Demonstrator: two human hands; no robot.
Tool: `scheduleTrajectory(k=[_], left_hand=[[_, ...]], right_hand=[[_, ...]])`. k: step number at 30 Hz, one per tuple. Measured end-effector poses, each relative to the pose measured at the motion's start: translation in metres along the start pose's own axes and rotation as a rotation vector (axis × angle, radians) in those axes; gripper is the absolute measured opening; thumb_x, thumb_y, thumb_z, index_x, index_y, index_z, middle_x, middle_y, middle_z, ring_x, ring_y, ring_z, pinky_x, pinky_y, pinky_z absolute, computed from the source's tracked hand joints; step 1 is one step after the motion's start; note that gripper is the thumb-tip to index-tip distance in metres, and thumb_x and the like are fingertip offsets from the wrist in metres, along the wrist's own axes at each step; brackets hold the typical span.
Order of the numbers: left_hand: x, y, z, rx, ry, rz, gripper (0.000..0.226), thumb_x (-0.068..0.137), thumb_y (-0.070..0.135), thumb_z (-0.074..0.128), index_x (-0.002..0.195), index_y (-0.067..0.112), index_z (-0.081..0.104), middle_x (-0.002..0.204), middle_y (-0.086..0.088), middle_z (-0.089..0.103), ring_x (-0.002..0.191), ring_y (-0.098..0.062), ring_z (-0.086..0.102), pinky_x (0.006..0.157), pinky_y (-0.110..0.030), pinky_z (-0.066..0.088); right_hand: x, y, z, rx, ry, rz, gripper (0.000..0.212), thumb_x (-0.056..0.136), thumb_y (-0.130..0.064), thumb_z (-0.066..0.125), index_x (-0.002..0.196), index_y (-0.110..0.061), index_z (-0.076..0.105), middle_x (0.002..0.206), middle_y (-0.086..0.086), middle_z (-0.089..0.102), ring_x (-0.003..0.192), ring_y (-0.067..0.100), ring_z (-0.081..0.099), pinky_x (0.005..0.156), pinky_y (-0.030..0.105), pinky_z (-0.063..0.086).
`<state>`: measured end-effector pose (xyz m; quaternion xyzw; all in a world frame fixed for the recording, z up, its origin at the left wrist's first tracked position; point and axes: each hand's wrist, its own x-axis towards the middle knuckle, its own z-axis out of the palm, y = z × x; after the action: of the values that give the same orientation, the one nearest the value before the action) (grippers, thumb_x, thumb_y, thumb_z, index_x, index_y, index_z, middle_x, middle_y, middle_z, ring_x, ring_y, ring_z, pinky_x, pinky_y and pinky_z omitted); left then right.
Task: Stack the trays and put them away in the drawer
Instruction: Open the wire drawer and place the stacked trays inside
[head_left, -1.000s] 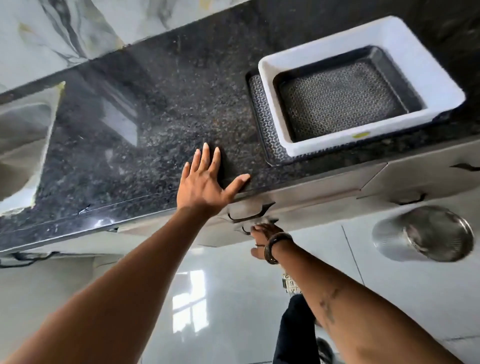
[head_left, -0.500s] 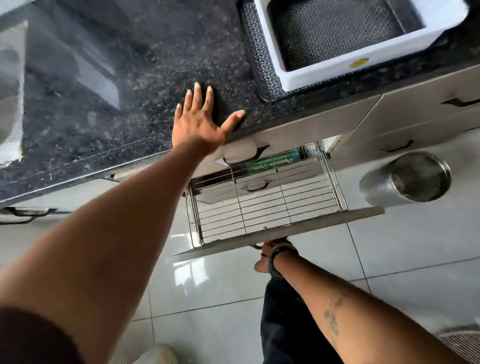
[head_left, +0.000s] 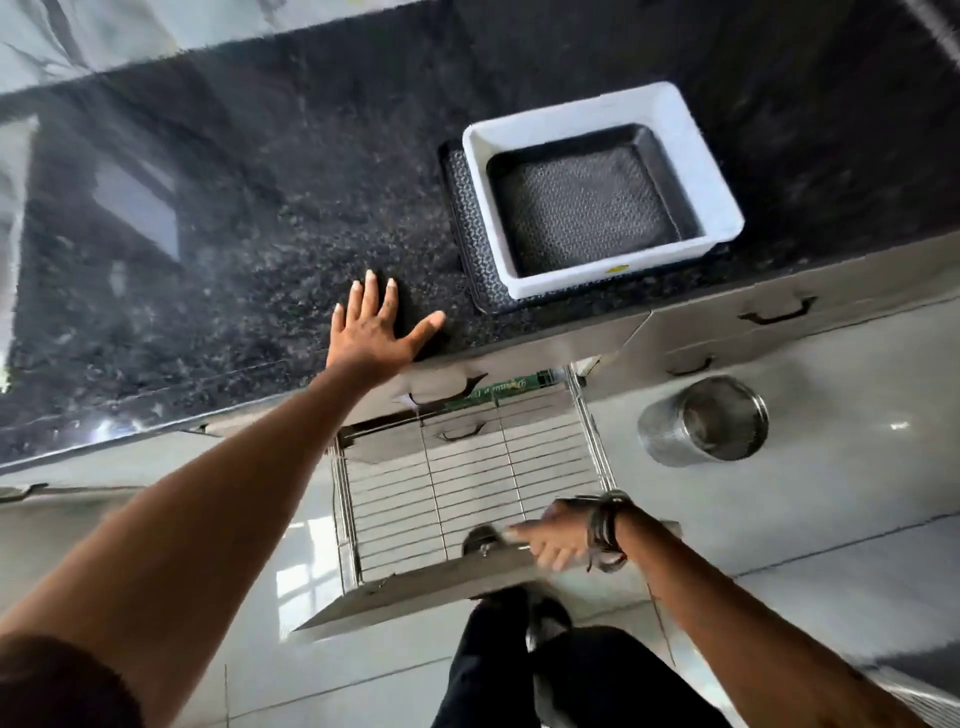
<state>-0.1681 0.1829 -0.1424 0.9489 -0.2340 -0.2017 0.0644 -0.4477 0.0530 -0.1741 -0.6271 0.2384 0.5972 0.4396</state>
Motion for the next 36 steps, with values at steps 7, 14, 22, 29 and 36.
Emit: scheduleTrajectory(k=[7, 14, 22, 29, 36], left_hand=[[0.037, 0.062, -0.031, -0.734, 0.038, -0.252, 0.092, 0.073, 0.081, 0.028, 0.142, 0.023, 0.047, 0.158, -0.013, 0.032, 0.148, -0.027, 0.022, 0.122, -0.048, 0.013], [0.086, 0.129, -0.037, -0.81, -0.034, -0.459, 0.099, 0.068, 0.083, 0.049, 0.132, 0.008, 0.054, 0.142, -0.017, 0.046, 0.13, -0.039, 0.046, 0.111, -0.049, 0.038], [-0.015, 0.087, -0.086, -1.267, -0.013, -0.473, 0.072, 0.06, 0.06, 0.077, 0.082, -0.009, 0.071, 0.087, -0.025, 0.072, 0.074, -0.031, 0.066, 0.073, -0.045, 0.057], [-0.182, -0.035, -0.09, -0.984, -0.313, -0.617, 0.079, 0.045, 0.078, 0.077, 0.087, 0.01, 0.079, 0.086, -0.02, 0.078, 0.082, -0.042, 0.074, 0.083, -0.058, 0.055], [-0.191, -0.121, 0.048, -0.98, -0.659, -0.832, 0.089, 0.043, 0.07, 0.084, 0.1, 0.003, 0.075, 0.105, -0.018, 0.075, 0.09, -0.036, 0.07, 0.094, -0.045, 0.052]], right_hand=[[-0.147, 0.046, -0.238, 0.821, 1.339, -0.272, 0.069, 0.081, -0.062, 0.051, 0.095, 0.004, 0.064, 0.08, 0.024, 0.064, 0.062, 0.029, 0.053, 0.059, 0.032, 0.037], [-0.147, -0.003, -0.344, 0.705, 1.075, -0.315, 0.088, 0.07, -0.08, 0.047, 0.128, -0.014, 0.057, 0.138, 0.008, 0.056, 0.117, 0.022, 0.055, 0.098, 0.027, 0.036], [-0.188, -0.015, -0.277, 0.586, 1.049, -0.356, 0.057, 0.069, -0.064, 0.067, 0.083, -0.009, 0.062, 0.097, 0.008, 0.067, 0.078, 0.023, 0.061, 0.065, 0.03, 0.043], [-0.197, 0.003, -0.114, 0.31, 0.681, -0.178, 0.101, 0.046, -0.092, 0.05, 0.113, -0.019, 0.068, 0.12, 0.007, 0.07, 0.111, 0.032, 0.064, 0.102, 0.046, 0.046], [-0.058, 0.015, -0.047, 0.287, 0.449, 0.101, 0.108, 0.042, -0.093, 0.051, 0.124, -0.024, 0.061, 0.133, 0.0, 0.059, 0.115, 0.022, 0.054, 0.097, 0.034, 0.038]])
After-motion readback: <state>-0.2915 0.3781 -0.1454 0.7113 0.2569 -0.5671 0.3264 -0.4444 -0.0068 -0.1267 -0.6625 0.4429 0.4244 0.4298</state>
